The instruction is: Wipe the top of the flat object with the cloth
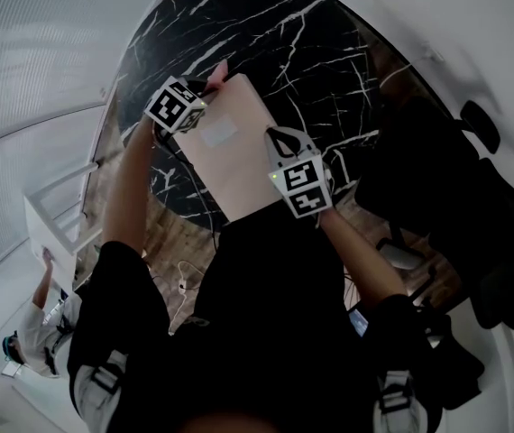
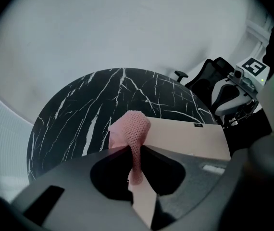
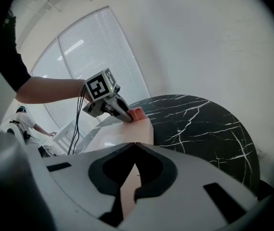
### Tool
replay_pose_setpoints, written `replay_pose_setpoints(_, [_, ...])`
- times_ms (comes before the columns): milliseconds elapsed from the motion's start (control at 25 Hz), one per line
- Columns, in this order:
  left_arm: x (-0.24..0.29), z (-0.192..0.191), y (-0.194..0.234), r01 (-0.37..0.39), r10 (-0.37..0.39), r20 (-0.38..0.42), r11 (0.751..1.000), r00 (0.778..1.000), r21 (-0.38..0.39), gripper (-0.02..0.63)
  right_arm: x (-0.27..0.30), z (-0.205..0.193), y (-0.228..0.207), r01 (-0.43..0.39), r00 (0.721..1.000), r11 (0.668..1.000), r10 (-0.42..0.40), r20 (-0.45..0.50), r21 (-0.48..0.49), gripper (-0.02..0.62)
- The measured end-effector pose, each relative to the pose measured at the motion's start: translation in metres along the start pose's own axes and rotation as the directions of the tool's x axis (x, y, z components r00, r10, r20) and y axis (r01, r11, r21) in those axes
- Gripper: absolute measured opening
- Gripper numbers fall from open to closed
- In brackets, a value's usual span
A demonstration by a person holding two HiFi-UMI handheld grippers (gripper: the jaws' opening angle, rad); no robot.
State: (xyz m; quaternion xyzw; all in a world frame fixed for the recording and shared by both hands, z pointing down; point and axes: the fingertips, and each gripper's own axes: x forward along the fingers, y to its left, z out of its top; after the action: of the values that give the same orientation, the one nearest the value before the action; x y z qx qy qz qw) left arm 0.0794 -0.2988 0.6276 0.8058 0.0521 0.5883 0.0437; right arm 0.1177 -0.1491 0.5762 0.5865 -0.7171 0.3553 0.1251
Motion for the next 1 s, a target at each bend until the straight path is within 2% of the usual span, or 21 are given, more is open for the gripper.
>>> replay_pose_setpoints(440, [0.008, 0.032, -0.004, -0.039, 0.039, 0.02, 0.999, 0.999, 0.01, 0.04, -0.012, 0.006, -0.022, -0.014, 1.0, 1.0, 0.014, 0.026, -0.021, -0.005])
replay_pose_setpoints(520, [0.008, 0.038, -0.004, -0.067, 0.067, 0.033, 0.998, 0.997, 0.019, 0.04, -0.015, 0.012, -0.023, -0.034, 0.998, 0.996, 0.038, 0.052, -0.076, -0.005])
replay_pose_setpoints(600, [0.005, 0.044, -0.004, -0.106, 0.104, 0.053, 0.994, 0.993, 0.041, 0.04, -0.016, 0.023, -0.026, -0.057, 0.994, 0.982, 0.072, 0.079, -0.179, -0.005])
replay_pose_setpoints(720, [-0.007, 0.056, -0.012, -0.153, 0.141, 0.106, 0.982, 0.984, 0.111, 0.04, -0.011, 0.043, -0.034, -0.091, 0.99, 0.926, 0.126, 0.071, -0.365, 0.017])
replay_pose_setpoints(760, [-0.012, 0.06, -0.017, -0.16, 0.142, 0.125, 0.975, 0.982, 0.156, 0.04, -0.008, 0.051, -0.038, -0.1, 0.989, 0.903, 0.137, 0.058, -0.418, 0.114])
replay_pose_setpoints(800, [-0.018, 0.062, -0.025, -0.164, 0.137, 0.137, 0.963, 0.981, 0.216, 0.04, -0.005, 0.061, -0.04, -0.107, 0.989, 0.877, 0.144, 0.044, -0.469, 0.18])
replay_pose_setpoints(880, [-0.027, 0.06, -0.042, -0.164, 0.126, 0.13, 0.922, 0.984, 0.351, 0.04, -0.002, 0.083, -0.038, -0.118, 0.987, 0.813, 0.159, 0.023, -0.571, 0.232])
replay_pose_setpoints(1000, [-0.034, 0.052, -0.065, -0.144, 0.121, 0.079, 0.852, 0.99, 0.504, 0.041, 0.004, 0.101, -0.021, -0.14, 0.982, 0.688, 0.19, -0.009, -0.712, 0.259])
